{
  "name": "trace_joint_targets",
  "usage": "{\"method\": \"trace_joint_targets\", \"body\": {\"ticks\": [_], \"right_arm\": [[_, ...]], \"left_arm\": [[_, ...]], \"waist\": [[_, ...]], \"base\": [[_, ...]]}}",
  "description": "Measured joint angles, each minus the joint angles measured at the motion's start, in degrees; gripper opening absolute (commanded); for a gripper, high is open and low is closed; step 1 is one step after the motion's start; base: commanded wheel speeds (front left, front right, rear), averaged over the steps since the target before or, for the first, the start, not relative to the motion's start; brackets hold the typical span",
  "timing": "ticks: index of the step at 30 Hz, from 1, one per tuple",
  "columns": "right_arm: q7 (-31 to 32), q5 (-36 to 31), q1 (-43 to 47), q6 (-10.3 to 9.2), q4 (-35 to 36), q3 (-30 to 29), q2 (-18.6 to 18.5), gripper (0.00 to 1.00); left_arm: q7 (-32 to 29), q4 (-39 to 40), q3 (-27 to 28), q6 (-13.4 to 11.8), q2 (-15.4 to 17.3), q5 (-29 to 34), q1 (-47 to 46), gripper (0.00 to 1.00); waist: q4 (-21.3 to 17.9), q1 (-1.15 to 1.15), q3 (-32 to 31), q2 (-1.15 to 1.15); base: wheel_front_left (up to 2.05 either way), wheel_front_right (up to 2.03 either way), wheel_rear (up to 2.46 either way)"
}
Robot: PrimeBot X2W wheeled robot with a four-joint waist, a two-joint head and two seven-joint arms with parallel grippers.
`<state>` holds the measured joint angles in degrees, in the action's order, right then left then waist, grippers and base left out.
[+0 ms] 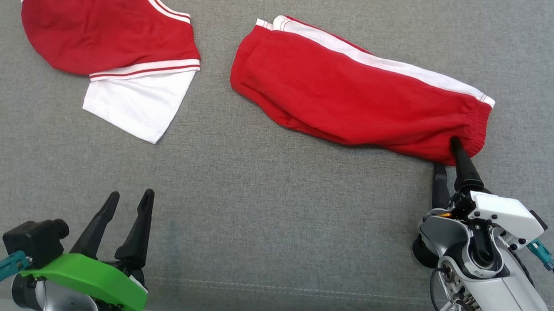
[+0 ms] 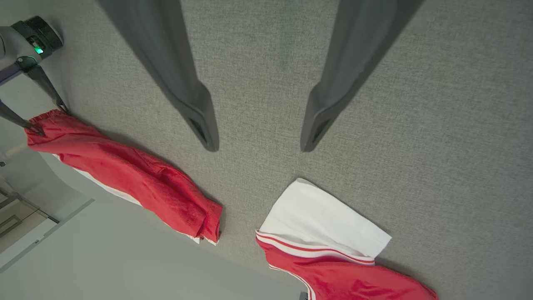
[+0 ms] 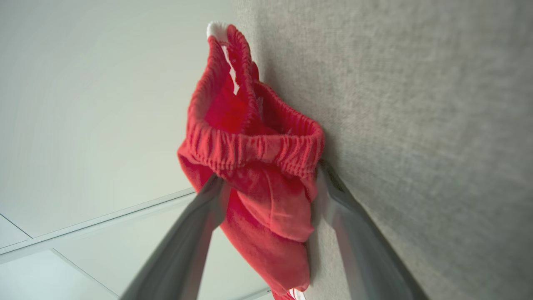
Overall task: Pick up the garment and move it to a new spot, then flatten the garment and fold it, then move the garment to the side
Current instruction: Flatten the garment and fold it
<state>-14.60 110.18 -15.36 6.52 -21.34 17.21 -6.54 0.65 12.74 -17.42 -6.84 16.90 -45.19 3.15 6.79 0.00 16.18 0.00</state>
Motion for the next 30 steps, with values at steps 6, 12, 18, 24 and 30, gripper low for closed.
{"method": "trace_joint_targets", "body": {"ticks": [6, 12, 18, 24, 30], "right_arm": [[1.6, -1.9, -1.4, 0.0, -1.3, 2.3, -1.8, 0.0], [5.3, -6.2, -2.0, 0.02, -1.5, 5.7, -5.5, 0.0], [7.7, -7.9, -2.0, 0.02, -1.7, 5.1, -12.1, 0.0], [9.2, -7.9, -0.5, 0.03, -1.7, 2.0, -19.0, 0.0], [9.9, -10.2, 1.3, 0.03, -2.3, 0.0, -27.5, 0.0]], "left_arm": [[0.2, 0.6, 0.2, 0.0, -0.4, 0.1, 0.8, 1.0], [0.7, 0.7, 1.7, -0.3, -0.8, 0.1, 1.8, 1.0], [1.0, 0.8, 2.3, -0.3, -1.7, 0.1, 3.0, 1.0], [1.2, 1.4, 3.0, -0.3, -1.9, 0.1, 3.8, 1.0], [1.2, 1.8, 2.8, -0.3, -2.3, 0.3, 3.9, 1.0]], "waist": [[-0.3, 0.0, 0.2, 0.0], [-1.1, 0.0, -0.3, 0.0], [-2.5, 0.0, -0.8, 0.0], [-4.6, 0.0, -1.1, 0.0], [-5.7, 0.0, -1.2, 0.0]], "base": [[0.0, 0.0, 0.0], [0.0, 0.0, 0.0], [0.0, 0.0, 0.0], [0.0, 0.0, 0.0], [0.0, 0.0, 0.0]]}}
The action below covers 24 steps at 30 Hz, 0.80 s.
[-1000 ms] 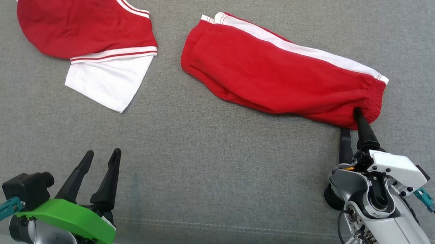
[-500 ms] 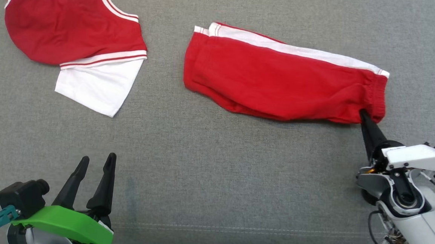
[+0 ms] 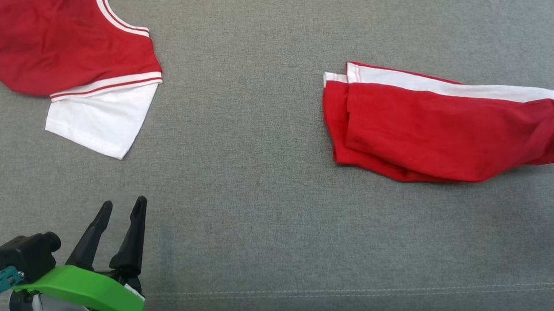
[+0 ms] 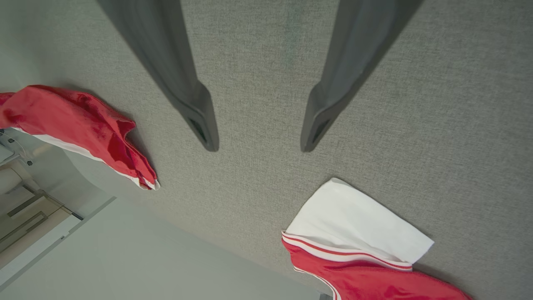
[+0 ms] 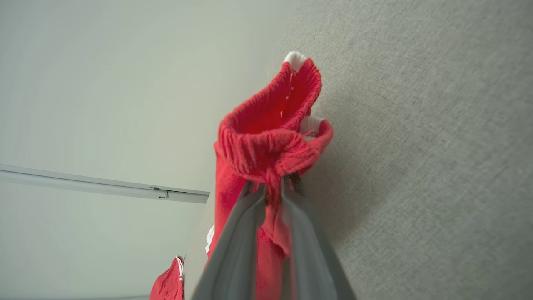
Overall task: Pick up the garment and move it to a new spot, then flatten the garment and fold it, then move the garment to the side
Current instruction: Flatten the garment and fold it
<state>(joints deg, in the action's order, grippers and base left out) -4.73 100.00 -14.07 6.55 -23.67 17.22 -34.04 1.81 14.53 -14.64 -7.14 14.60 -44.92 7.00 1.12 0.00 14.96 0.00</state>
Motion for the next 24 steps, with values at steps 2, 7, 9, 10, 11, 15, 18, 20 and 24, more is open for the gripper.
{"method": "trace_joint_targets", "body": {"ticks": [2, 7, 9, 10, 11, 15, 18, 20, 24], "right_arm": [[0.3, -2.7, -0.1, -0.01, 0.2, 0.5, -2.4, 0.0], [2.2, -7.3, -1.7, -0.02, 4.8, 3.0, -5.6, 0.0], [3.5, -9.3, -3.3, -0.01, 7.8, 4.8, -5.8, 0.0], [4.3, -10.2, -3.9, -0.02, 9.2, 5.9, -5.9, 0.0], [4.9, -11.3, -4.4, -0.03, 10.6, 7.0, -6.1, 0.0], [7.7, -13.8, -5.8, -1.57, 14.4, 10.3, -6.3, 0.0], [10.0, -15.2, -6.5, -3.7, 16.1, 12.6, -6.4, 0.0], [11.2, -15.9, -6.6, -5.28, 16.6, 13.6, -6.5, 0.0], [12.4, -16.6, -6.6, -8.26, 16.6, 14.7, -6.5, 0.0]], "left_arm": [[0.0, -0.1, -0.1, 0.0, -0.4, 0.0, 0.0, 1.0], [-0.3, -0.3, -1.5, 0.0, -1.4, 0.0, 0.0, 1.0], [-0.5, -0.6, -2.1, 0.0, -1.8, 0.0, -0.2, 1.0], [-0.6, -0.7, -2.3, 0.0, -2.0, 0.0, -0.2, 1.0], [-0.8, -0.8, -2.5, 0.0, -2.3, 0.0, -0.2, 1.0], [-0.8, -1.1, -3.4, 0.0, -2.9, 0.0, -0.3, 1.0], [-0.7, -1.5, -4.1, 0.1, -3.4, 0.0, -0.6, 1.0], [-0.7, -1.8, -4.3, 0.2, -3.8, 0.0, -1.3, 1.0], [-0.6, -2.6, -4.6, 0.6, -4.8, -0.1, -2.3, 1.0]], "waist": [[-0.1, 0.0, -0.2, 0.0], [0.2, 0.0, -0.6, 0.0], [0.5, 0.0, -0.8, 0.0], [0.8, 0.0, -0.9, 0.0], [1.1, 0.0, -1.0, 0.0], [2.5, 0.0, -1.2, 0.0], [3.9, 0.0, -1.4, 0.0], [4.9, 0.0, -1.4, 0.0], [7.3, 0.0, -1.5, 0.0]], "base": [[0.0, 0.0, 0.0], [0.0, 0.0, 0.0], [0.0, 0.0, 0.0], [0.0, 0.0, 0.0], [0.0, 0.0, 0.0], [0.0, 0.0, 0.0], [0.0, 0.0, 0.0], [0.0, 0.0, 0.0], [0.0, 0.0, 0.0]]}}
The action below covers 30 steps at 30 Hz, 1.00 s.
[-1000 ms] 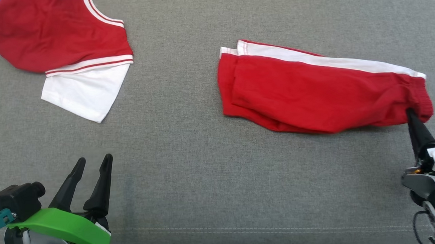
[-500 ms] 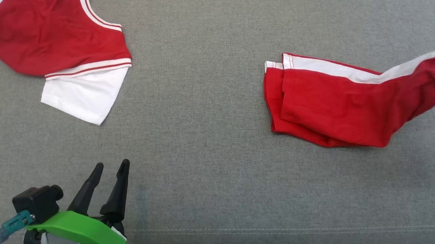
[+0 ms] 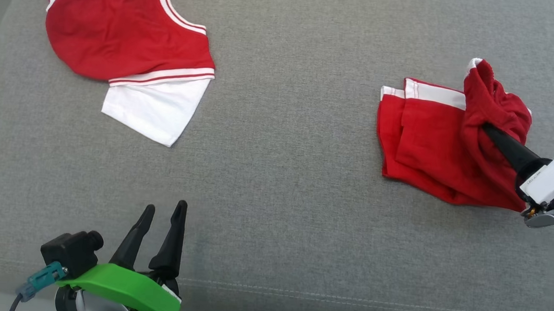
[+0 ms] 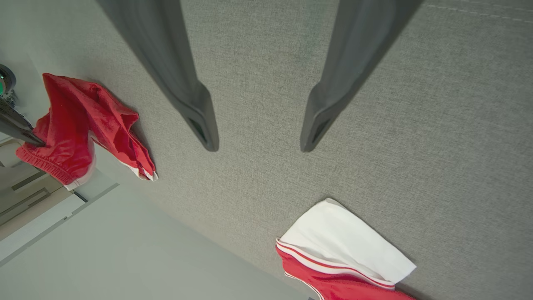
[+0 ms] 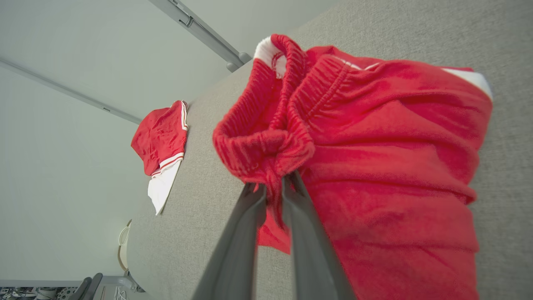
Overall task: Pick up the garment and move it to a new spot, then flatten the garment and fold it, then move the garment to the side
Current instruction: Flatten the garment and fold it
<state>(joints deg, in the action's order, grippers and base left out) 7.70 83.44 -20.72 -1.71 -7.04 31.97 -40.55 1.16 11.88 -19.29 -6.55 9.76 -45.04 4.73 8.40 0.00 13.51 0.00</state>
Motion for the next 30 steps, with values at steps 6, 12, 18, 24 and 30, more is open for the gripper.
{"method": "trace_joint_targets", "body": {"ticks": [6, 12, 18, 24, 30], "right_arm": [[1.2, -0.3, -1.1, -2.53, 0.6, 1.2, 1.4, 0.0], [2.8, -1.8, -2.9, -3.48, 1.1, 3.7, 3.9, 0.0], [2.9, -3.4, -3.6, -4.45, 0.7, 4.7, 4.8, 1.0], [2.6, -4.0, -3.8, -4.47, 1.2, 5.3, 6.8, 1.0], [-0.9, -1.9, -3.5, -4.43, 4.5, 3.1, 10.5, 1.0]], "left_arm": [[0.7, -0.8, 0.0, 0.0, -0.4, -0.2, 0.0, 1.0], [1.4, -1.8, 0.5, 0.1, -0.7, -0.2, 0.0, 1.0], [2.0, -2.2, 1.0, 0.1, -0.8, -0.2, -0.1, 1.0], [2.2, -3.0, 1.5, 0.1, -0.8, -0.4, -0.1, 1.0], [2.5, -3.3, 2.3, 0.1, -0.4, -0.4, -0.1, 1.0]], "waist": [[2.8, 0.0, 0.1, 0.0], [4.5, 0.0, 0.4, 0.0], [4.2, 0.0, 0.4, 0.0], [2.8, 0.0, -0.2, 0.0], [0.6, 0.0, -1.0, 0.0]], "base": [[0.0, 0.0, 0.0], [0.0, 0.0, 0.0], [0.0, 0.0, 0.0], [0.0, 0.0, 0.0], [0.0, 0.0, 0.0]]}}
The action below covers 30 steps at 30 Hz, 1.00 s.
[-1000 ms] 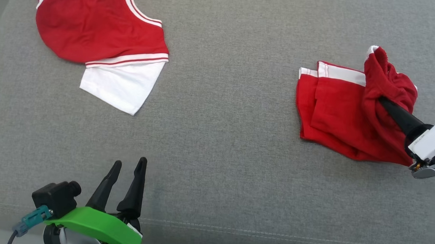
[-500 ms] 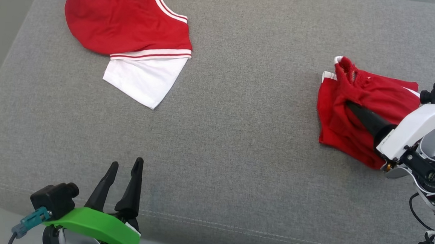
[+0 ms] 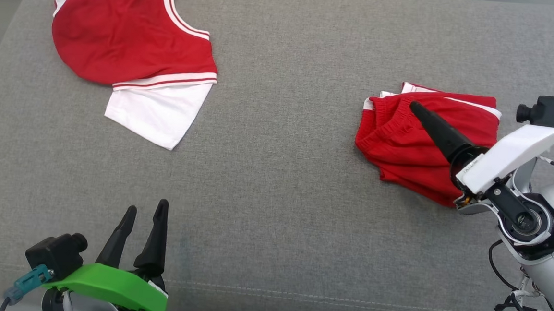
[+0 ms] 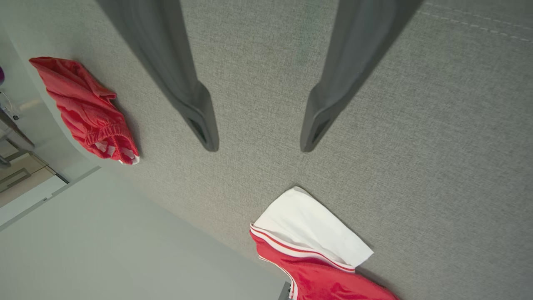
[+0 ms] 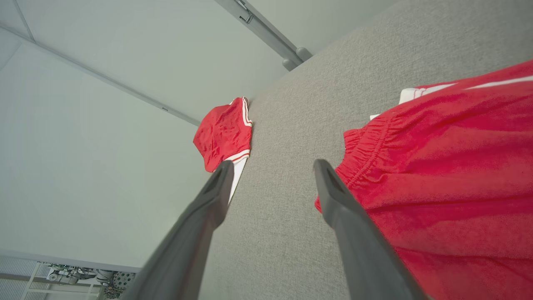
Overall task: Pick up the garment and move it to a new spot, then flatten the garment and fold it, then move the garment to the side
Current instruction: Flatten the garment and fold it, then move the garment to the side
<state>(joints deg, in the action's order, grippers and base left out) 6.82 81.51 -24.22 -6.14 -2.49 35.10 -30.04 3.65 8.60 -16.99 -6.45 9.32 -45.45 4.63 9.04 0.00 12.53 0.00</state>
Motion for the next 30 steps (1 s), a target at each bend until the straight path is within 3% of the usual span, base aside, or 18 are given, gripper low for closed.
{"method": "trace_joint_targets", "body": {"ticks": [10, 16, 30], "right_arm": [[-8.2, 2.1, 10.0, -0.13, -3.0, -5.8, -1.6, 1.0], [-11.4, 6.1, 15.6, 0.08, -4.8, -8.9, -0.3, 1.0], [-12.5, 13.3, 12.5, 4.86, -9.9, -14.3, 2.4, 1.0]], "left_arm": [[0.5, 0.9, 1.1, 0.0, 1.0, 0.2, 1.1, 1.0], [-0.1, 2.2, 0.2, 0.0, 1.1, 0.6, 1.3, 1.0], [-1.9, 5.4, -1.3, -0.1, 2.8, 4.3, -0.2, 1.0]], "waist": [[-4.3, 0.0, -2.5, 0.0], [-5.6, 0.0, -2.8, 0.0], [-3.3, 0.0, 2.7, 0.0]], "base": [[0.0, 0.0, 0.0], [0.0, 0.0, 0.0], [0.0, 0.0, 0.0]]}}
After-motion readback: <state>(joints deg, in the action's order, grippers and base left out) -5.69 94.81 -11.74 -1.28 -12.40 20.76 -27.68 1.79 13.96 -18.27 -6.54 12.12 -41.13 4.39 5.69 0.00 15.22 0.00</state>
